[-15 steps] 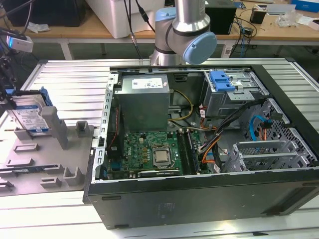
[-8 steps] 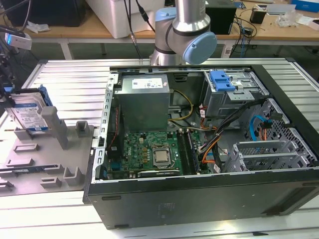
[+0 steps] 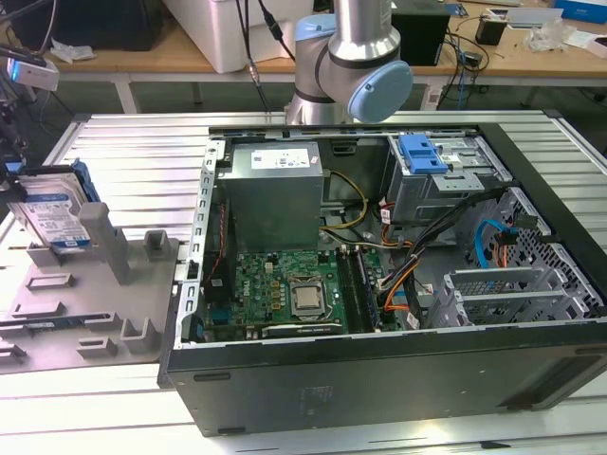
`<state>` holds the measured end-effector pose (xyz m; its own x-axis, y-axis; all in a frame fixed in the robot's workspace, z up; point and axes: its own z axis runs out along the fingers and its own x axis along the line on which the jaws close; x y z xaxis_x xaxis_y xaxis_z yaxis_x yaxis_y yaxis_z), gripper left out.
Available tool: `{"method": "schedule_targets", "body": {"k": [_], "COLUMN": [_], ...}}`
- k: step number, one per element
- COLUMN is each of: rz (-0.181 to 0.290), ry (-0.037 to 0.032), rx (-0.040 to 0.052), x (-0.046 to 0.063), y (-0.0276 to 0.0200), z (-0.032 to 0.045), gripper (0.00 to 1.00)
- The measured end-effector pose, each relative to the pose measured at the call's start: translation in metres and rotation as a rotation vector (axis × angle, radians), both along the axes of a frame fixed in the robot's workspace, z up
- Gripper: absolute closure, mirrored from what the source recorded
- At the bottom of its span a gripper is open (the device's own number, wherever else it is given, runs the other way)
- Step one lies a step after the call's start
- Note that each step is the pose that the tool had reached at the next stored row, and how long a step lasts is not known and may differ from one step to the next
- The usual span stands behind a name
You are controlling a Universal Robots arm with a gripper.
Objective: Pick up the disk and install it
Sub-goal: 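Pick up the disk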
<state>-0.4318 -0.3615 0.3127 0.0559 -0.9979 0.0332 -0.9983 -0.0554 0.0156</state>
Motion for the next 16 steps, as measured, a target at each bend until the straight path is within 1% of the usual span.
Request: {"method": "schedule_targets", "body": {"k": [6, 13, 16], "rz": [0.000, 0.000, 0.000], "ry": [0.0001, 0.0000, 0.0001], "rx": [0.0000, -0.0001, 0.0000], "x": [0.000, 0.000, 0.000], "y": [0.0000, 0.0000, 0.0000], "z": [0.0057, 0.0173, 0.0236], "gripper": [0.63, 0.63, 0.63]}}
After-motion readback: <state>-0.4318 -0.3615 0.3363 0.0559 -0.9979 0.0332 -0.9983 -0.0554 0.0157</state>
